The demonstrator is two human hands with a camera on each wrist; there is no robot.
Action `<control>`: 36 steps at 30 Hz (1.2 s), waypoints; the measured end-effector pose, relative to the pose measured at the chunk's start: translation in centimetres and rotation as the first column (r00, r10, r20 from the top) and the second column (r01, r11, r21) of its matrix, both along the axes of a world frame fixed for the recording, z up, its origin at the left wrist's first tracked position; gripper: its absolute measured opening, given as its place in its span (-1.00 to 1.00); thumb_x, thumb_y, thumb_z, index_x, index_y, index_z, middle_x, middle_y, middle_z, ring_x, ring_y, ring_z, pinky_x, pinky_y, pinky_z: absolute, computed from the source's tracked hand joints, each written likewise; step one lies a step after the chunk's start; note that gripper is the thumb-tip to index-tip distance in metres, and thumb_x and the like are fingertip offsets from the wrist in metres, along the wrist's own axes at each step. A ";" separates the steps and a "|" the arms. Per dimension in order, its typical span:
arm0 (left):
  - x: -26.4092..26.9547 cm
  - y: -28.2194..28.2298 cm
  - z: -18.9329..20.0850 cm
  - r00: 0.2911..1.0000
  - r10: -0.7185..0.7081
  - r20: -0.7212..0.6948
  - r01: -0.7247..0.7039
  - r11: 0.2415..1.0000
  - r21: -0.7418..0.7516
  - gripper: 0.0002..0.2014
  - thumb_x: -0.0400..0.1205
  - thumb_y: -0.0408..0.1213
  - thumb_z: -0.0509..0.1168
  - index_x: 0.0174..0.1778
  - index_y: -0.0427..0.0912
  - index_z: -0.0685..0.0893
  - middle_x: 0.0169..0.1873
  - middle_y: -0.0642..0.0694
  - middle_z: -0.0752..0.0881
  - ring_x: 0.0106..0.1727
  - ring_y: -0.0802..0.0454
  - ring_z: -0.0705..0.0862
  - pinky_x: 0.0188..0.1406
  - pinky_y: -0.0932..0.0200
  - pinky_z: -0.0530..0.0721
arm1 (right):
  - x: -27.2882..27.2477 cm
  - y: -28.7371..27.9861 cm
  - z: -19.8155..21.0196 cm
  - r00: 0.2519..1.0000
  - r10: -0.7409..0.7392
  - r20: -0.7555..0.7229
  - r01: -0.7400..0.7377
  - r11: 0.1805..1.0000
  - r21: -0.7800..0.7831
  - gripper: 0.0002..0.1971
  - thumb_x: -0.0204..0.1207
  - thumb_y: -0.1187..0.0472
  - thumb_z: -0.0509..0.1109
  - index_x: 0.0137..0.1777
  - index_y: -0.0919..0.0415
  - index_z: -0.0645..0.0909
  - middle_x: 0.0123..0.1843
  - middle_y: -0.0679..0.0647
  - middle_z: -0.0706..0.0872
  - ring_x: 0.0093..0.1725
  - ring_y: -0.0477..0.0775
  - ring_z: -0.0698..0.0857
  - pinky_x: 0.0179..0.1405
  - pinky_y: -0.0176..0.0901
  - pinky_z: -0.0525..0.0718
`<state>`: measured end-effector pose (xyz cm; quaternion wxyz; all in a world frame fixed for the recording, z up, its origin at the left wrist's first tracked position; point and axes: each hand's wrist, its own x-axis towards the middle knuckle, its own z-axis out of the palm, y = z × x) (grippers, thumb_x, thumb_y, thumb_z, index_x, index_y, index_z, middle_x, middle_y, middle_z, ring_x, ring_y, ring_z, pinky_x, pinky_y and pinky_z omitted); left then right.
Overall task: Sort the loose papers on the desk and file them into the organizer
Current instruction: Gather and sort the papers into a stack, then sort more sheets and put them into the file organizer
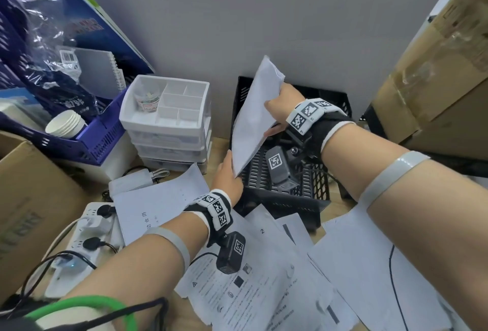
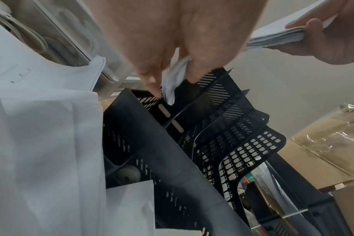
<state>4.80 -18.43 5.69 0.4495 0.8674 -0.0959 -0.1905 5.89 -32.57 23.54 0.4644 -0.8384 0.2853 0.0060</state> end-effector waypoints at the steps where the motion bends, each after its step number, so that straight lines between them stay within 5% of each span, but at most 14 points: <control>1: 0.4 -0.1 -0.1 1.000 -0.004 0.002 0.004 1.000 -0.008 -0.30 0.68 -0.38 0.17 0.74 0.07 0.12 0.53 -0.17 0.51 0.40 -0.28 0.60 0.45 -0.17 0.58 | 0.2 -0.2 -0.2 0.999 -0.027 0.017 0.027 0.999 0.026 -0.55 0.61 0.37 0.15 0.49 0.09 0.42 0.27 0.08 0.60 -0.10 0.34 0.77 -0.19 0.26 0.84; 7: 3.2 -0.9 0.0 1.000 0.019 -0.014 -0.019 0.999 0.027 -0.50 0.75 -0.15 0.23 0.65 -0.03 0.40 0.44 -0.12 0.67 0.41 -0.16 0.64 0.35 0.09 0.55 | 0.8 0.8 -2.5 0.992 -0.089 0.093 0.080 0.992 0.096 -0.49 0.67 0.35 0.17 0.61 0.05 0.31 0.40 0.07 0.51 0.13 0.35 0.69 -0.42 0.12 0.83; 9: 4.1 -1.4 -0.1 0.998 -0.005 -0.061 0.004 1.000 -0.002 -0.39 0.71 -0.17 0.30 0.70 0.02 0.30 0.43 -0.12 0.65 0.42 -0.14 0.63 0.40 0.08 0.53 | 0.9 1.7 -4.1 0.997 -0.038 0.065 0.033 0.996 0.088 -0.45 0.67 0.38 0.12 0.61 -0.03 0.29 0.46 0.15 0.54 0.19 0.41 0.69 -0.28 0.19 0.84; 13: 5.8 -1.7 -1.5 0.977 -0.173 -0.125 0.171 0.985 -0.026 -0.06 0.48 -0.05 0.50 0.70 0.24 0.08 0.41 -0.09 0.62 0.34 -0.18 0.66 0.39 -0.12 0.64 | 1.2 3.2 -7.7 0.999 0.048 -0.016 -0.048 0.999 -0.020 -0.36 0.63 0.38 0.07 0.65 -0.13 0.17 0.26 0.15 0.65 -0.09 0.22 0.70 -0.18 0.10 0.85; 16: 6.8 -1.8 -3.9 0.962 -0.271 0.045 0.264 0.957 0.122 -0.40 0.59 -0.23 0.43 0.55 0.01 0.38 0.28 -0.13 0.68 0.31 -0.13 0.68 0.34 0.06 0.62 | 1.4 4.2 -9.5 0.992 0.072 -0.100 -0.077 0.996 -0.042 -0.34 0.61 0.28 0.12 0.68 -0.11 0.07 0.30 0.24 0.67 0.03 0.29 0.73 0.04 0.10 0.79; 18: 6.3 -1.9 -2.8 0.981 -0.196 0.010 0.196 0.978 -0.069 -0.73 0.70 -0.10 0.31 0.30 -0.07 0.56 0.18 -0.16 0.68 0.34 -0.10 0.66 0.43 0.13 0.53 | 1.6 4.8 -10.3 0.983 0.111 -0.143 -0.122 0.990 -0.065 -0.32 0.63 0.19 0.17 0.71 -0.02 0.02 0.23 0.23 0.70 0.08 0.30 0.75 0.13 0.09 0.75; 20: 6.5 -1.9 -3.0 0.978 -0.033 -0.206 -0.041 0.937 -0.346 -0.67 0.76 -0.02 0.16 0.23 -0.20 0.60 0.15 -0.21 0.70 0.33 -0.07 0.62 0.44 0.16 0.45 | 1.6 5.2 -10.7 0.974 0.163 -0.157 -0.183 0.975 -0.124 -0.32 0.63 0.11 0.23 0.71 0.12 0.05 0.11 0.23 0.77 0.07 0.28 0.75 0.10 0.01 0.72; 21: 6.7 -1.4 -2.8 0.989 -0.048 -0.141 0.012 0.968 -0.249 -0.66 0.78 -0.06 0.13 0.29 -0.23 0.57 0.18 -0.22 0.69 0.33 -0.06 0.61 0.38 0.21 0.44 | 1.5 5.3 -10.9 0.971 0.183 -0.151 -0.205 0.969 -0.141 -0.32 0.63 0.09 0.25 0.70 0.15 0.07 0.07 0.23 0.79 0.05 0.27 0.76 0.07 -0.02 0.71; 22: 6.7 -0.4 -2.6 0.985 -0.161 0.062 0.159 0.986 0.044 -0.67 0.78 -0.13 0.14 0.36 -0.24 0.55 0.20 -0.21 0.69 0.32 -0.08 0.62 0.28 0.25 0.46 | 1.3 5.4 -11.0 0.970 0.194 -0.148 -0.216 0.966 -0.144 -0.34 0.63 0.07 0.27 0.68 0.14 0.12 0.06 0.22 0.79 0.05 0.25 0.76 0.06 -0.01 0.71; 23: 7.2 0.3 -2.9 0.954 -0.280 0.107 0.256 0.946 0.198 -0.70 0.76 -0.20 0.19 0.34 -0.25 0.58 0.14 -0.21 0.72 0.22 -0.12 0.67 0.17 0.24 0.52 | 1.1 5.3 -11.2 0.969 0.204 -0.138 -0.223 0.964 -0.144 -0.37 0.62 0.05 0.28 0.65 0.11 0.17 0.08 0.19 0.78 0.04 0.23 0.75 0.07 0.00 0.70; 27: 6.9 2.3 -3.2 1.000 -0.001 -0.014 0.001 1.000 0.000 -0.77 0.64 -0.01 0.33 -0.05 -0.10 0.74 -0.27 -0.11 0.80 -0.16 -0.19 0.80 -0.02 -0.06 0.81 | -1.0 4.5 -13.4 0.975 0.192 -0.112 -0.203 0.974 -0.096 -0.50 0.60 0.10 0.29 0.54 0.02 0.36 0.00 0.09 0.77 -0.13 0.10 0.79 -0.04 0.03 0.78; 31: 6.0 5.4 -4.5 0.977 0.031 -0.209 -0.048 0.996 -0.073 -0.61 0.66 0.10 0.28 -0.23 -0.19 0.64 -0.35 -0.20 0.77 -0.40 -0.13 0.73 -0.17 -0.08 0.86 | -5.3 3.8 -17.1 0.992 -0.022 -0.125 0.036 0.993 0.110 -0.88 0.59 0.23 0.27 0.00 0.13 0.65 -0.16 0.19 0.79 -0.37 0.07 0.73 -0.23 0.01 0.76; 34: 5.0 8.8 -6.9 0.979 -0.103 -0.176 0.149 0.951 0.271 -0.70 0.62 0.05 0.33 -0.03 -0.15 0.65 -0.05 -0.15 0.74 0.00 -0.19 0.73 0.12 0.01 0.71 | -10.5 3.2 -20.8 0.948 -0.040 -0.317 0.048 0.999 0.015 -0.89 0.56 0.14 0.34 -0.18 0.00 0.65 -0.10 0.10 0.81 -0.20 0.05 0.76 -0.09 -0.01 0.78; 36: 4.2 10.9 -8.6 0.969 -0.162 -0.187 0.232 0.855 0.463 -0.50 0.55 0.03 0.44 0.31 -0.14 0.53 0.23 -0.20 0.63 0.27 -0.24 0.64 0.25 -0.04 0.62 | -14.2 3.1 -23.5 0.851 -0.009 -0.524 -0.040 0.996 -0.083 -0.87 0.49 0.06 0.41 0.02 -0.04 0.64 0.16 0.09 0.75 0.08 0.13 0.74 0.15 -0.02 0.72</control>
